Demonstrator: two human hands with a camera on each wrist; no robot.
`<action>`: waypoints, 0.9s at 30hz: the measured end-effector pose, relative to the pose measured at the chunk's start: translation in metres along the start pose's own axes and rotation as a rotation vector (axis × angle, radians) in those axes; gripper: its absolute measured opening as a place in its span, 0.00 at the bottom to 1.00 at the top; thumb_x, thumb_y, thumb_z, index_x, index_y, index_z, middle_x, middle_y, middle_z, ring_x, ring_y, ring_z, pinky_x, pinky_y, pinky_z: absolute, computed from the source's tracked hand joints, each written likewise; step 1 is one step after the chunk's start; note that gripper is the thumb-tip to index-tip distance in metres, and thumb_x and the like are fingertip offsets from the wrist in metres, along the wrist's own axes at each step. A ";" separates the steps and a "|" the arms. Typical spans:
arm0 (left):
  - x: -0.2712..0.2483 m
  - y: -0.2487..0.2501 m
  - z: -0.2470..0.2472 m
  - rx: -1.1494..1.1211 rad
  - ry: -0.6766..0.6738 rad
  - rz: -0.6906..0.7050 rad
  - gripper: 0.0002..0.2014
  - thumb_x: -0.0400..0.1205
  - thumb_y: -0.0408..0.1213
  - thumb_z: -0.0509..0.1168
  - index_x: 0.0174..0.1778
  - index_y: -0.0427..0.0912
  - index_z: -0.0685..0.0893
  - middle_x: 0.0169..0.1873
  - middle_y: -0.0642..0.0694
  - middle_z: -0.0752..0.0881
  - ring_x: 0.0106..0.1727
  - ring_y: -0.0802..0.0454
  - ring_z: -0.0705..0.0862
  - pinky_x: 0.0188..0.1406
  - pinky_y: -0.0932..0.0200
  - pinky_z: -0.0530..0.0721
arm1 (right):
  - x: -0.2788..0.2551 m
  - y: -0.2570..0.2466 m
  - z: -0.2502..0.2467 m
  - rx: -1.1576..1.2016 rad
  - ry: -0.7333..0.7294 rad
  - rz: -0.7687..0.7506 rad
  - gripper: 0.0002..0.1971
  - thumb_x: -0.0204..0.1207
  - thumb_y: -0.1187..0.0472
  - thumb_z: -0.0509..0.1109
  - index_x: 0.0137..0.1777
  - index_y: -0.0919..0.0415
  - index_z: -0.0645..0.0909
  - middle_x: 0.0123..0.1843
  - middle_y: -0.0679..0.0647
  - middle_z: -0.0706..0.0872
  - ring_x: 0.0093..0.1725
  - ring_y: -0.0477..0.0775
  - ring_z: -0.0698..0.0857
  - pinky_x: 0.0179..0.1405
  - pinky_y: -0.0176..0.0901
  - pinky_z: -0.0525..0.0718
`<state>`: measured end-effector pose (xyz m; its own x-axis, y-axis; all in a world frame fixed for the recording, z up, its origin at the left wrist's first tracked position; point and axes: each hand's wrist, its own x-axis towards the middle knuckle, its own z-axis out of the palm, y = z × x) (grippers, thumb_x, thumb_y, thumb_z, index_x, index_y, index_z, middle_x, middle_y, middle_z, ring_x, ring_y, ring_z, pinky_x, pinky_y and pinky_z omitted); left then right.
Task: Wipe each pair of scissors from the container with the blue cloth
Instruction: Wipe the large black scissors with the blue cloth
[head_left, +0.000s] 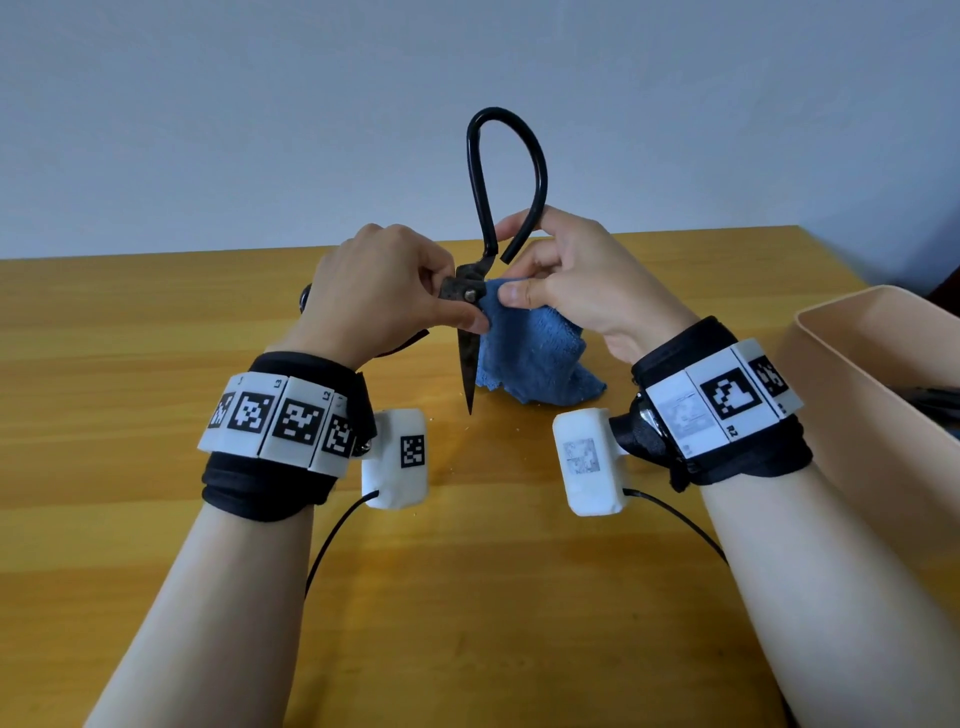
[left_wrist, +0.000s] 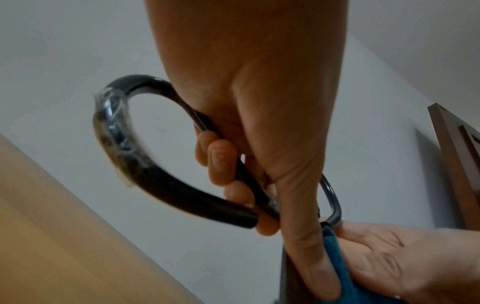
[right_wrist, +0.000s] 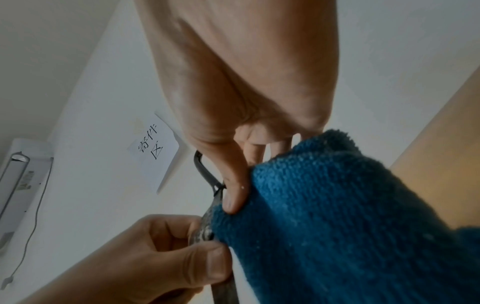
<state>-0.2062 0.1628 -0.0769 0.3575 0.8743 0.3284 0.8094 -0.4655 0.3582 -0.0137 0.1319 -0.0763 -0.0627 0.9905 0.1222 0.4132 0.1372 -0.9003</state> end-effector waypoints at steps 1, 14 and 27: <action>0.000 -0.001 0.000 0.001 0.001 0.001 0.31 0.64 0.65 0.80 0.25 0.41 0.74 0.20 0.52 0.72 0.26 0.54 0.69 0.27 0.56 0.62 | 0.000 0.000 -0.002 -0.007 -0.007 0.006 0.21 0.75 0.71 0.76 0.64 0.53 0.80 0.42 0.50 0.92 0.41 0.42 0.86 0.54 0.37 0.82; 0.000 -0.014 -0.004 -0.085 0.016 -0.013 0.32 0.64 0.62 0.82 0.23 0.42 0.70 0.18 0.52 0.70 0.26 0.52 0.69 0.31 0.54 0.66 | 0.001 0.007 -0.018 -0.008 0.007 0.045 0.21 0.76 0.71 0.75 0.64 0.50 0.82 0.43 0.48 0.93 0.40 0.39 0.87 0.49 0.42 0.85; -0.002 -0.022 -0.007 -0.145 0.017 -0.034 0.33 0.63 0.61 0.82 0.23 0.41 0.69 0.18 0.52 0.71 0.24 0.53 0.66 0.31 0.54 0.66 | 0.002 0.012 -0.019 -0.048 -0.007 0.042 0.15 0.77 0.66 0.77 0.60 0.53 0.83 0.37 0.49 0.86 0.36 0.45 0.84 0.44 0.45 0.82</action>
<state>-0.2283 0.1707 -0.0789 0.3224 0.8879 0.3283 0.7444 -0.4520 0.4915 0.0086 0.1360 -0.0786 -0.0510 0.9954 0.0815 0.4589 0.0958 -0.8833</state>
